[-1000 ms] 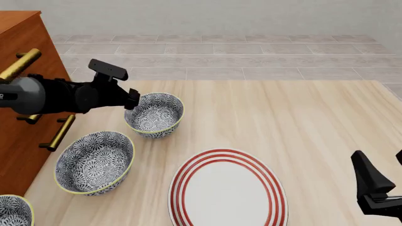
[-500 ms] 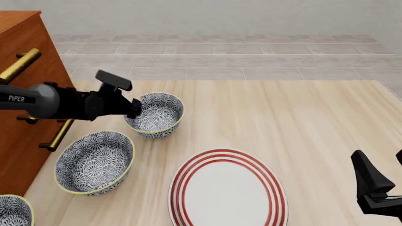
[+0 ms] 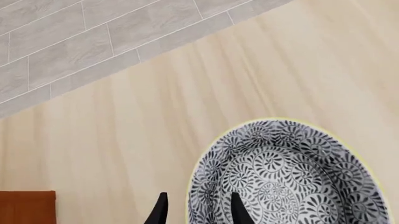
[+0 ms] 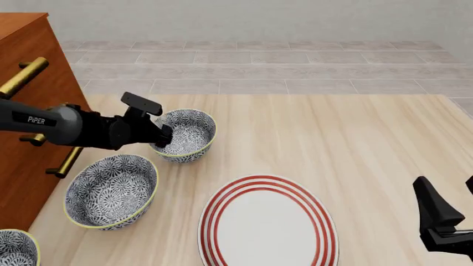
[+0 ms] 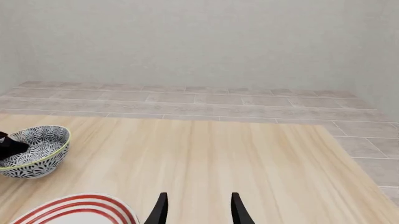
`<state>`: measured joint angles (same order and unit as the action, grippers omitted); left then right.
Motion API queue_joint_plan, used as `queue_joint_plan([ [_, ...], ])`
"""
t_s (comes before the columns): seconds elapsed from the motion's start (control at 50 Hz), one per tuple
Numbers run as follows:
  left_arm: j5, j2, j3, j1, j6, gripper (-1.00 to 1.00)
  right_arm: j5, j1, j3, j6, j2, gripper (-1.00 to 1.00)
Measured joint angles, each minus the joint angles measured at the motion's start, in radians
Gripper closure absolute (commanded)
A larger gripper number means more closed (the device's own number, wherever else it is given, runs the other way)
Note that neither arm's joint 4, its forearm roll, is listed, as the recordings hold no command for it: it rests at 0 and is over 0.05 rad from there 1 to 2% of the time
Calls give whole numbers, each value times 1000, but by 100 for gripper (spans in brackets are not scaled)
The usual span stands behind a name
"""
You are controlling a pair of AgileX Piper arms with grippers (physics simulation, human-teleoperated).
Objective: Pick up the bowl and put it in the front on the plate.
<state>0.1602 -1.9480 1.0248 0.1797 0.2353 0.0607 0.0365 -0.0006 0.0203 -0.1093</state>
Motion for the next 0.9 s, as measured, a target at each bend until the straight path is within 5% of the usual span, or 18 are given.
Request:
queue_joint_plan([
  [0.38,32,-18,5,-2,-4,-100,6,0,0,0,-9,-100],
  [0.4,34,-19,6,-2,-5,100,6,0,0,0,-9,-100],
  [0.9,52,-10,-1,5,-50,100,-1,1,0,-1,-1,-100],
])
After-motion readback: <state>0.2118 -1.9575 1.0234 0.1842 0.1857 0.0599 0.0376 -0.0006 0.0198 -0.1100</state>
